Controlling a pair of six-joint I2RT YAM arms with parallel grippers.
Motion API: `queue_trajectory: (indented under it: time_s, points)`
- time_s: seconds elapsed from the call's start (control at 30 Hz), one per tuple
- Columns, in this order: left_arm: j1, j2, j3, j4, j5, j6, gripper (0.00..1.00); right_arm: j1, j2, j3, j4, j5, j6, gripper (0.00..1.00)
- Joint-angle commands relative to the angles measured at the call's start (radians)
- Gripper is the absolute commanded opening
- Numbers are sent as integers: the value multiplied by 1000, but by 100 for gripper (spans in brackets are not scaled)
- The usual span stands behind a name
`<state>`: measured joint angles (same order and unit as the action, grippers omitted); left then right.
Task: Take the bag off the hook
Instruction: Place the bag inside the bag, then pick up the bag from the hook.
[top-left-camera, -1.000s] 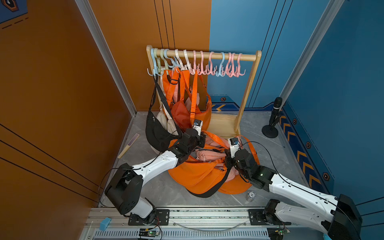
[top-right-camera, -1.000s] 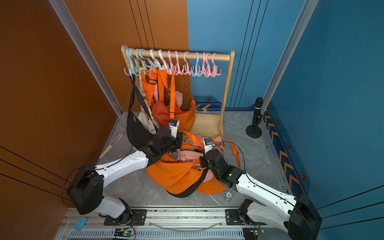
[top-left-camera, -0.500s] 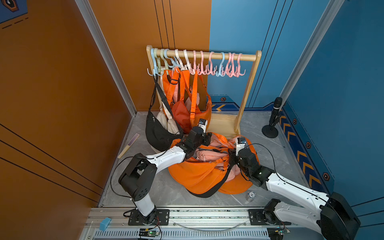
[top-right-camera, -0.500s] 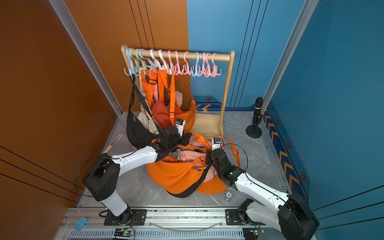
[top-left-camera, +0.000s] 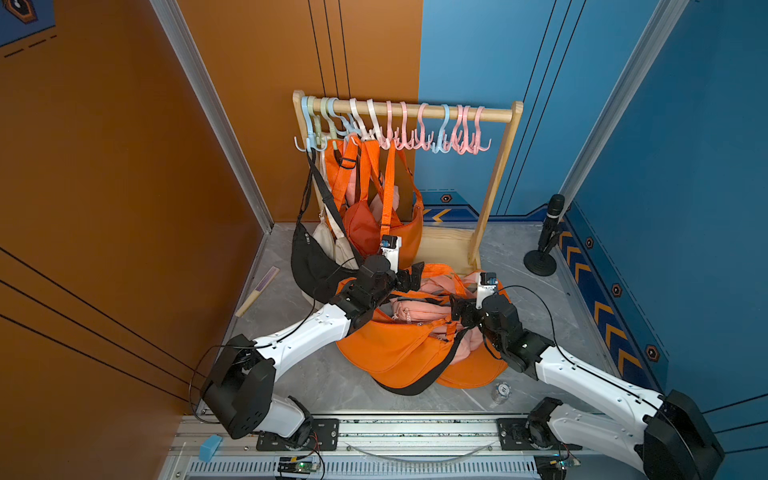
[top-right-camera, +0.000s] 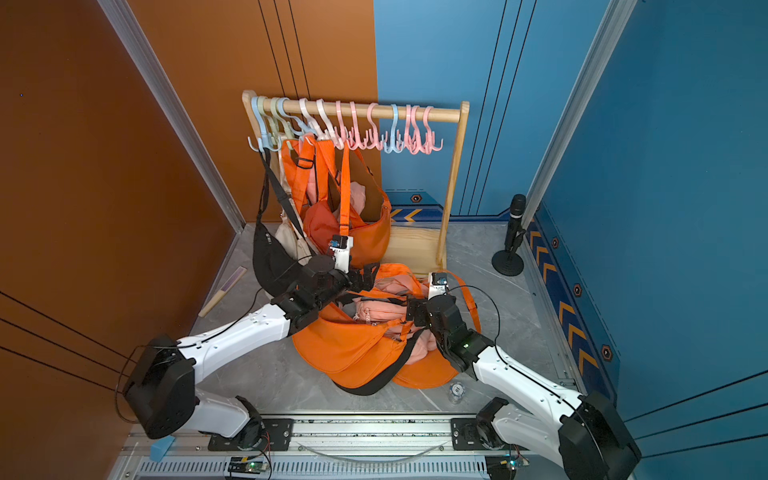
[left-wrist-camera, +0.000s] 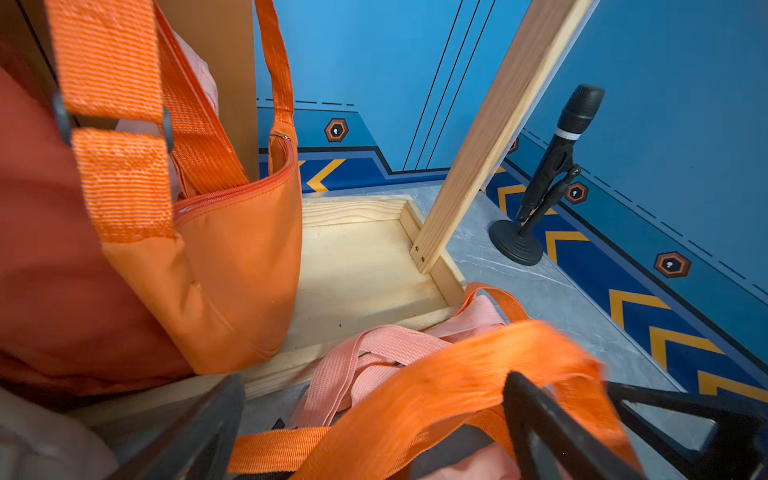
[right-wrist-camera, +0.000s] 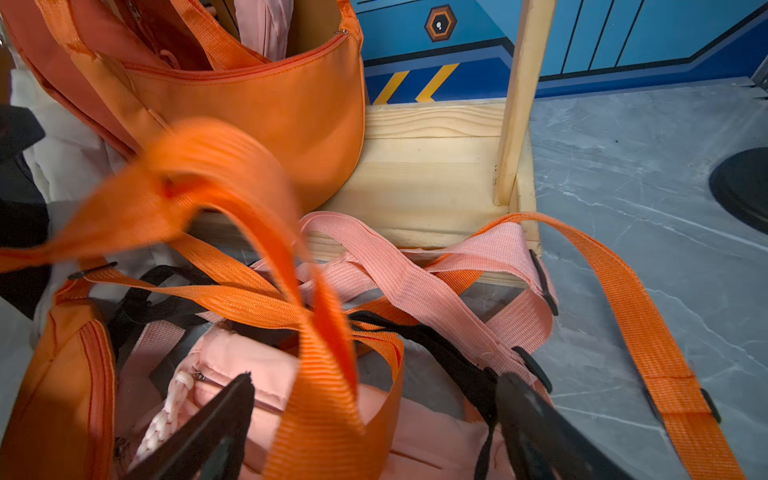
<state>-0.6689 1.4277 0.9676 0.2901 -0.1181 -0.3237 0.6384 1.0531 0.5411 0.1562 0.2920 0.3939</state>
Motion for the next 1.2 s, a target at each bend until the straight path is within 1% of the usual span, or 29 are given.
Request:
queue_trajectory:
  time_s: [0.0, 0.07, 0.1, 0.23, 0.3, 0.4, 0.43, 0.47, 0.6, 0.7, 0.77, 0.87, 1.03, 1.17]
  points:
    - [9, -17, 24, -110, 42, -20, 98, -12, -38, 25, -42, 10, 5, 95]
    - [9, -23, 40, -177, 62, -36, 98, -18, -52, 22, -46, 9, 6, 96]
    - [9, -36, 27, -180, 64, -46, 98, -21, -58, 20, -47, 9, 6, 96]
    - [18, -97, -1, -199, 26, -33, 98, -25, -87, 8, -44, 3, 10, 98]
    - [32, -116, 23, -240, -15, -11, 98, -27, -102, 4, -40, -5, 7, 99]
    - [68, -130, 56, -261, -49, 7, 98, -28, -122, 1, -31, -14, 3, 100]
    - [84, -130, 56, -262, -44, 5, 99, -28, -128, -1, -28, -20, 2, 100]
    - [102, -124, 102, -265, -32, 5, 100, -29, -132, -2, -25, -29, 2, 100]
    - [147, -69, 228, -306, 20, 24, 94, -28, -146, -4, -18, -63, -1, 100]
    - [171, 3, 339, -335, 86, 30, 90, -27, -161, -12, -17, -70, -2, 100]
    - [181, 57, 414, -364, 101, 43, 89, -26, -171, -18, -11, -76, -3, 100]
    - [196, 122, 491, -389, 89, 60, 87, -26, -175, -23, -1, -91, -3, 100]
    - [225, 214, 594, -380, 115, 54, 72, -29, -159, -20, 9, -112, -14, 100]
    - [236, 272, 666, -378, 126, 54, 66, -29, -147, -15, 16, -122, -24, 100]
